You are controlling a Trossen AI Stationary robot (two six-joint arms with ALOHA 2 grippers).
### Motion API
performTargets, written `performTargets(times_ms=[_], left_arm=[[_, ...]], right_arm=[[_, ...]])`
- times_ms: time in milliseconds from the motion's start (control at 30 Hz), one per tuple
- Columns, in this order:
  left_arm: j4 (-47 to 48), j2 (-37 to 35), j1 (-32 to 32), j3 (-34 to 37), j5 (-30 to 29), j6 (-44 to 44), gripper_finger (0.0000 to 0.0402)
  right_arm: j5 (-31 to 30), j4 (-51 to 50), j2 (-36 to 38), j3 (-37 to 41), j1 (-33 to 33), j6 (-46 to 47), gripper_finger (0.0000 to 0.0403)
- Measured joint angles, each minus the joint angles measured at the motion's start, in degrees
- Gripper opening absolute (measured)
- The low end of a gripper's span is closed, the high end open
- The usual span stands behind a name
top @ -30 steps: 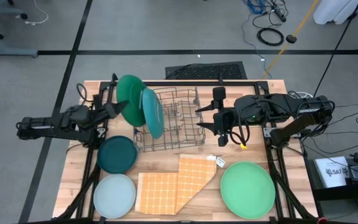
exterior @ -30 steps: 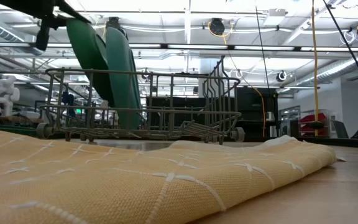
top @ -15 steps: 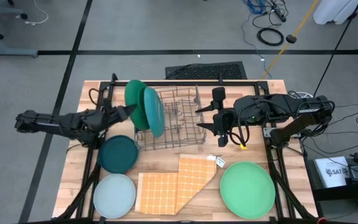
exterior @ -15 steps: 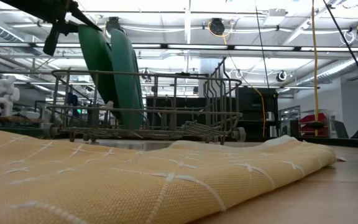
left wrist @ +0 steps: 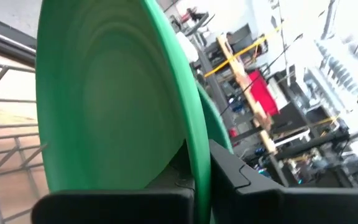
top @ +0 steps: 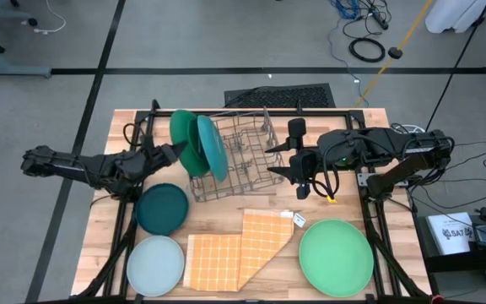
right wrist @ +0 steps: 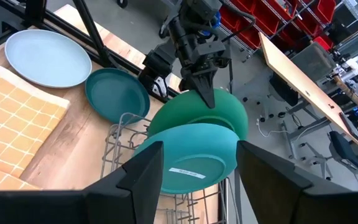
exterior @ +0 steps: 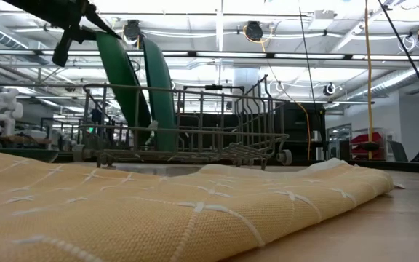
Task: Sort dishes
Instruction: Put the green plate on the dish rack
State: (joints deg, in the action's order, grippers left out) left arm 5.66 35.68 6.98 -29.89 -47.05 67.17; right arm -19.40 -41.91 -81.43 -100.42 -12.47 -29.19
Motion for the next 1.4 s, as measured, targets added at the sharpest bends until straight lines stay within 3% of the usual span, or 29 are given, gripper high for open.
performTargets(times_ms=[333,833,1067,1400], left_arm=[[-4.2,0.5,0.2,0.0,-1.5,-1.4,0.0018],[-3.7,7.4,3.7,-0.1,-4.5,5.9,0.0019],[-3.7,8.1,3.7,-0.1,-4.0,-0.1,0.0079],[-4.4,7.5,3.6,-0.1,-4.0,-0.1,0.0141]], right_arm=[[0.0,0.1,0.0,0.0,0.0,0.0,0.0194],[0.3,0.0,-2.0,0.1,0.0,-1.6,0.0194],[0.2,0.6,-2.3,0.1,0.0,-2.5,0.0194],[0.2,2.9,-2.3,0.1,0.0,-3.2,0.0194]])
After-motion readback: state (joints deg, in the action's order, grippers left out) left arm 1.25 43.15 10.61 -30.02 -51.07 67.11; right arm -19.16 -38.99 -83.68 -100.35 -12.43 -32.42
